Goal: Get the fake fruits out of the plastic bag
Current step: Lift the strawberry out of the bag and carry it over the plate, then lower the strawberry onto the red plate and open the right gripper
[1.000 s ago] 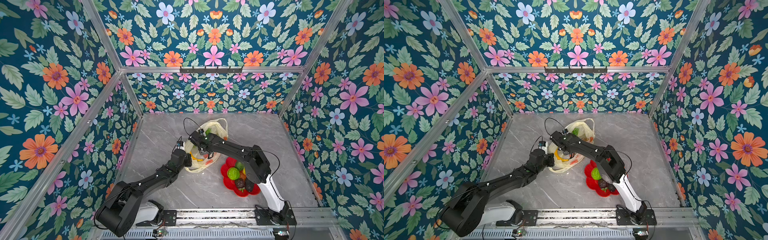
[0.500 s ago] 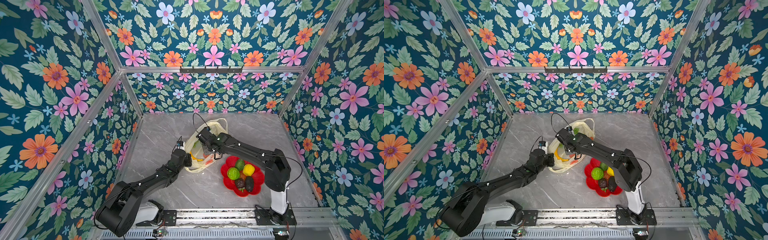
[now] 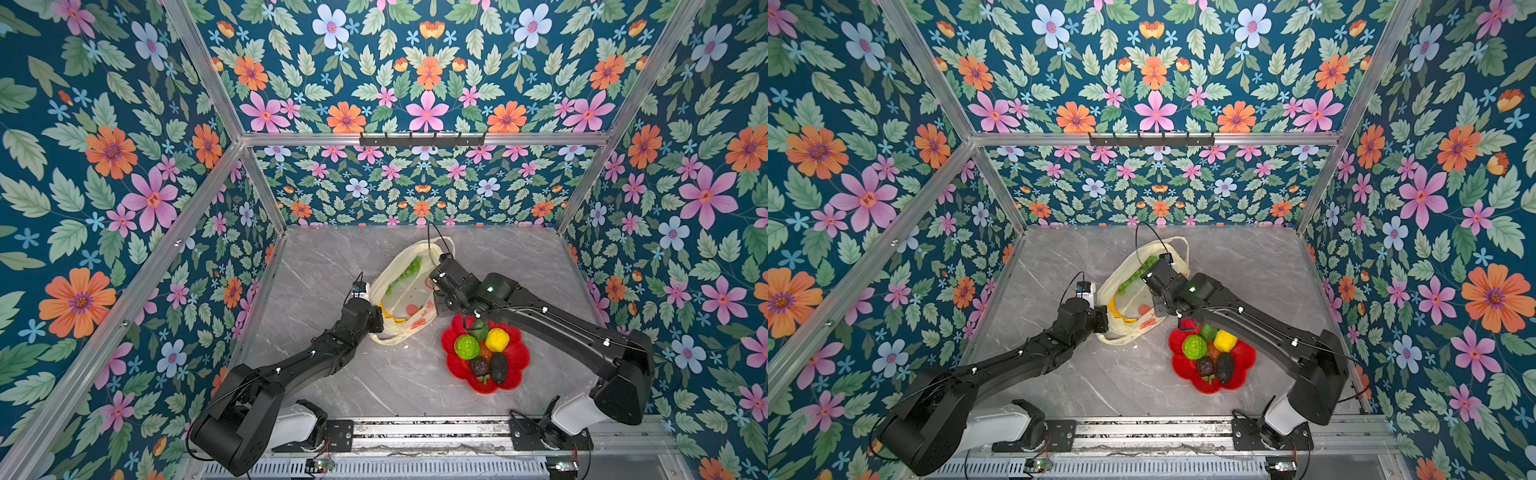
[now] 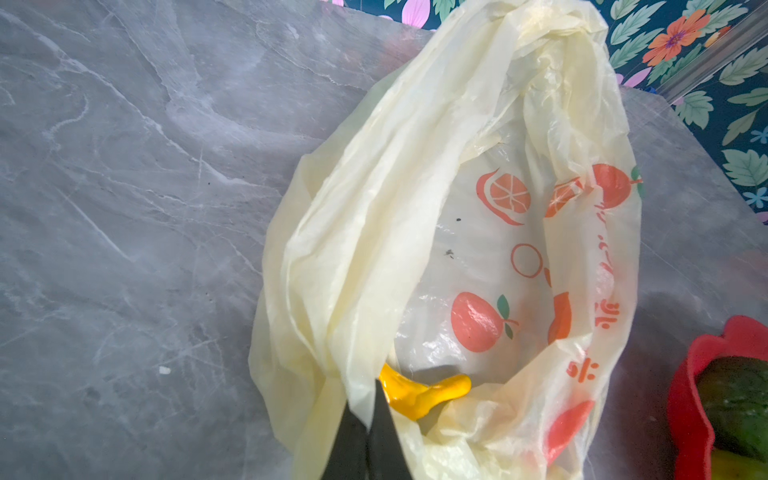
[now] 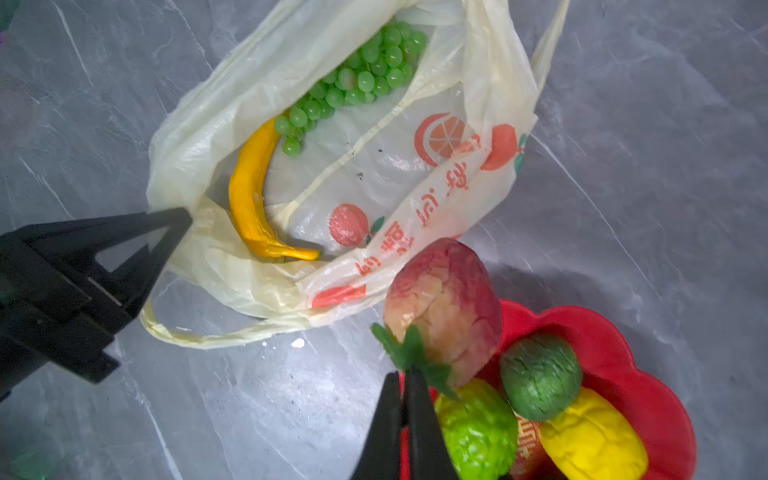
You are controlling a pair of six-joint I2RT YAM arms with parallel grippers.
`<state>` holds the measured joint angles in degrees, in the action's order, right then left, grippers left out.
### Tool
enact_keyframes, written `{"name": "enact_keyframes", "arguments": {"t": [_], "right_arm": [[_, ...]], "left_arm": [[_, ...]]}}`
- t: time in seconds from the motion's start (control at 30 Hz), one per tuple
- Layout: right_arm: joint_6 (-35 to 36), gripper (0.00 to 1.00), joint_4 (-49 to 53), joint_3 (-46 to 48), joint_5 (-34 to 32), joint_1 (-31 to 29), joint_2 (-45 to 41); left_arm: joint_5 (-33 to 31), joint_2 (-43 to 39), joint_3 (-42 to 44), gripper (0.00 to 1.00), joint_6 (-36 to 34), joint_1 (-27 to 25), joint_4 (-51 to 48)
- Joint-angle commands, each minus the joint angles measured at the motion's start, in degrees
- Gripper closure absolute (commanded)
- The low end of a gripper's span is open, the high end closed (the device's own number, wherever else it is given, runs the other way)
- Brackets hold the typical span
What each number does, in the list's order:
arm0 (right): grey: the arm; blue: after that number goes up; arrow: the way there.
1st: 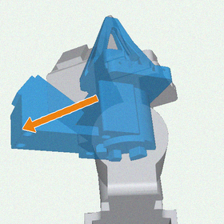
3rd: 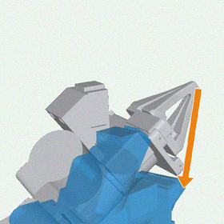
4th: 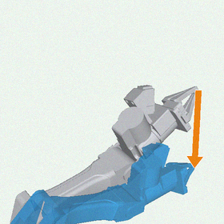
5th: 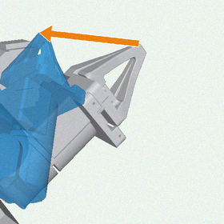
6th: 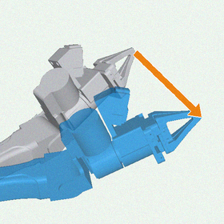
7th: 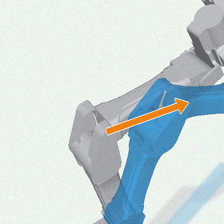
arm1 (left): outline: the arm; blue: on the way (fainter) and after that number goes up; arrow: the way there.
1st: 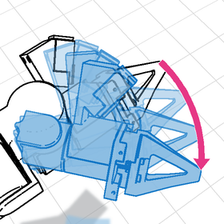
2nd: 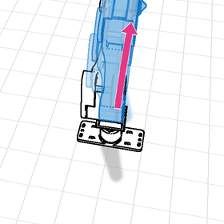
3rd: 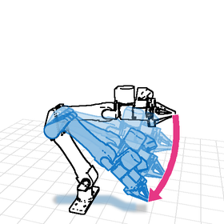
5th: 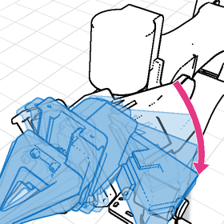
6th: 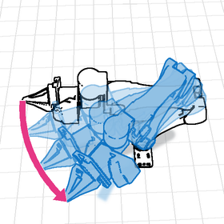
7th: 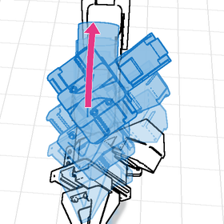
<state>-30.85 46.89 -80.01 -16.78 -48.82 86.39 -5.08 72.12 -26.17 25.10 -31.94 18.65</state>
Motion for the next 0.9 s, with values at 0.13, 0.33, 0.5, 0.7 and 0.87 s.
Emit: {"name": "enact_keyframes", "arguments": {"t": [0.13,0.33,0.5,0.7,0.87], "right_arm": [[-4.3,0.99,4.6,8.1,5.3,2.2,-9.2],[-7.5,1.00,8.3,12.7,7.2,2.3,-14.0],[-10.1,1.00,8.9,16.8,10.2,2.3,-18.0],[-12.4,1.00,9.4,20.7,11.5,2.2,-19.8],[-13.8,1.00,8.1,23.2,12.2,2.7,-21.1]], "left_arm": [[-0.7,0.3,-0.4,0.98,-0.8,0.0,0.7],[-1.1,0.6,-0.5,0.98,-0.9,0.0,0.7],[-1.5,0.7,-0.5,0.99,-0.9,0.0,0.6],[-1.1,1.0,-0.5,0.99,-0.9,0.0,0.9],[-1.2,0.9,-0.4,0.99,-0.9,-0.1,0.8]]}}
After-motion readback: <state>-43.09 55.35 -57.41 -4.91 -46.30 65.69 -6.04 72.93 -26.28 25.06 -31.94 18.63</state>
